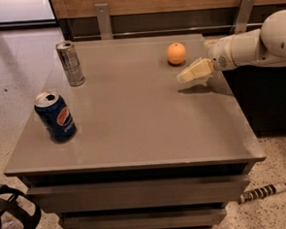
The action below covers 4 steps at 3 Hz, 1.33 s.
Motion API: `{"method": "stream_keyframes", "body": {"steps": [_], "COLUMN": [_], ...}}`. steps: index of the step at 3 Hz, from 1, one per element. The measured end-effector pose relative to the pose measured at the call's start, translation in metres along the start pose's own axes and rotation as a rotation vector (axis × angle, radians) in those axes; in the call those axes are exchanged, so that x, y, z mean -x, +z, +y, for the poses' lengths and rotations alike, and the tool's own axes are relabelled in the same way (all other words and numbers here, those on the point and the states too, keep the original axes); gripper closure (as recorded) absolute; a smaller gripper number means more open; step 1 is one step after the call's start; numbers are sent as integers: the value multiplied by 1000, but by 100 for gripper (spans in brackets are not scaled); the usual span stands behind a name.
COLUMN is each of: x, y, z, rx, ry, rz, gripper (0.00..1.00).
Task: Move orange near pepsi can
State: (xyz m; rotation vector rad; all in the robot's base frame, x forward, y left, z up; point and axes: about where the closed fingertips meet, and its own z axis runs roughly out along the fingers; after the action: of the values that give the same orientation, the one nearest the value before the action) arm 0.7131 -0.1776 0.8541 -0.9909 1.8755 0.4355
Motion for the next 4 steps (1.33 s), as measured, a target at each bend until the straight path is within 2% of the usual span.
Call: {"method": "stream_keyframes", "body": {"steps": [1, 3, 4], "x": [0, 1, 2], "y": [26, 42, 51], "z": [-16, -60, -74], "rx": [-7, -62, -68], "ry": [14, 32, 46], "rz": [-32, -73, -87], "gripper": [0, 0, 0]}}
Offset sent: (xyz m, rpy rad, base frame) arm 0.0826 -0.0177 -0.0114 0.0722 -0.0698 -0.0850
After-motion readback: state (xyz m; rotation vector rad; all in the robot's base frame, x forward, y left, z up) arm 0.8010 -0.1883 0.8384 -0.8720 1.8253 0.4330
